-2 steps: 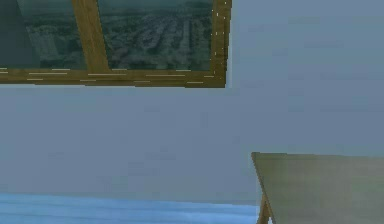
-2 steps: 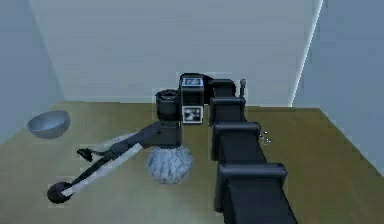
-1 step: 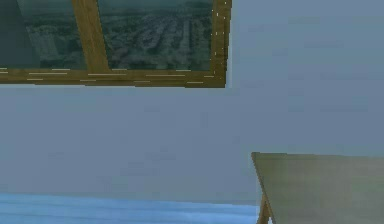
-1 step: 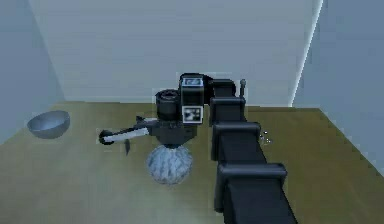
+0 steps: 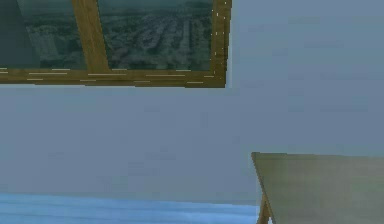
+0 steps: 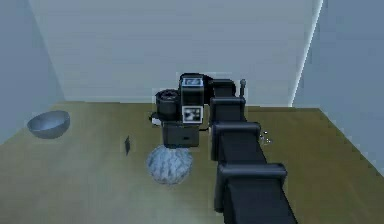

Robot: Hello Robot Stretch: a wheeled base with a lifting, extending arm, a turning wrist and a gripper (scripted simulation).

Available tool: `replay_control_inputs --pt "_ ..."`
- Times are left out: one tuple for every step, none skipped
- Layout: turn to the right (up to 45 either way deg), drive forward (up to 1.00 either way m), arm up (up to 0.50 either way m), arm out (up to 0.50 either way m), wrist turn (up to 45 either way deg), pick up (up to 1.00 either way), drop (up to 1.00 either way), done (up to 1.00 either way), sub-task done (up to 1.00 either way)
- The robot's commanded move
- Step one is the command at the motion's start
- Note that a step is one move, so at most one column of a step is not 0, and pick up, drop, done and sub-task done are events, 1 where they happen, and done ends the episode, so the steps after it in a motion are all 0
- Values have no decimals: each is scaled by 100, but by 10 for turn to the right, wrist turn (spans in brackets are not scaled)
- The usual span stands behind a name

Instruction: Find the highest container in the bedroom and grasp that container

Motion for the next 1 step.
replay_control_inputs --pt "0 0 -26 0 0 0 0 0 0"
